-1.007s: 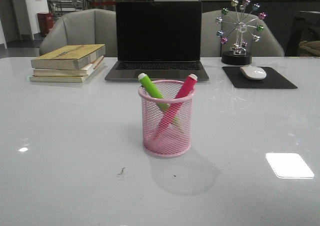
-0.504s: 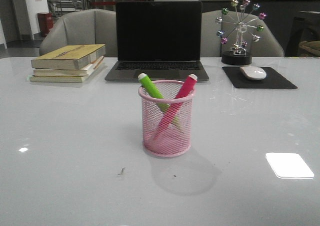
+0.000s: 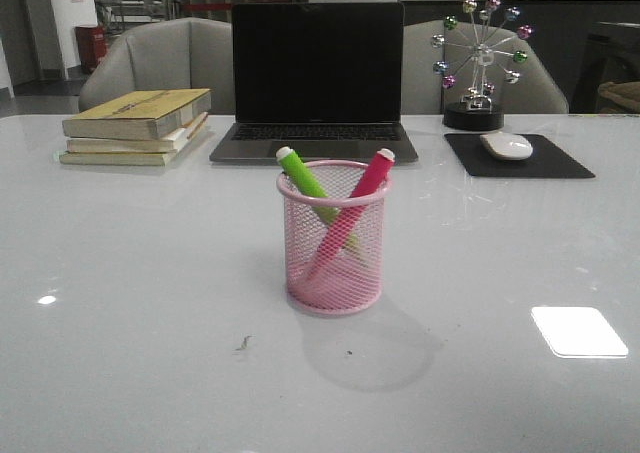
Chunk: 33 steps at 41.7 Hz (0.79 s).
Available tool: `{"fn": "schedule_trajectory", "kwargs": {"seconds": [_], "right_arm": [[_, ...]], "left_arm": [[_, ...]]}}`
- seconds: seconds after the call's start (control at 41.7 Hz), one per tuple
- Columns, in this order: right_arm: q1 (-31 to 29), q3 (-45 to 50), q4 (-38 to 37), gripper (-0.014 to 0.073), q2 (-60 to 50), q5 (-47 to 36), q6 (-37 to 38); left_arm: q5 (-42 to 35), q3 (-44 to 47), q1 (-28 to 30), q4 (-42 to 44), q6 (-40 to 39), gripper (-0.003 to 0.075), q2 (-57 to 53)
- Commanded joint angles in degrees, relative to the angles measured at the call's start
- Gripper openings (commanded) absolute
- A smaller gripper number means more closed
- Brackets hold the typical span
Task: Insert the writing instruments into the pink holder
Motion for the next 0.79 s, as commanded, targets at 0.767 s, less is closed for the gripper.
{"fn": "schedule_trajectory", "kwargs": {"seconds": [0.767], "right_arm": [[-0.2,-1.6,-0.5,0.0057,-0.1,-3.4,-0.5]], "left_arm": [[-13.4,0.2,2.7,-7.4,2.3,0.0092,-1.3]]}}
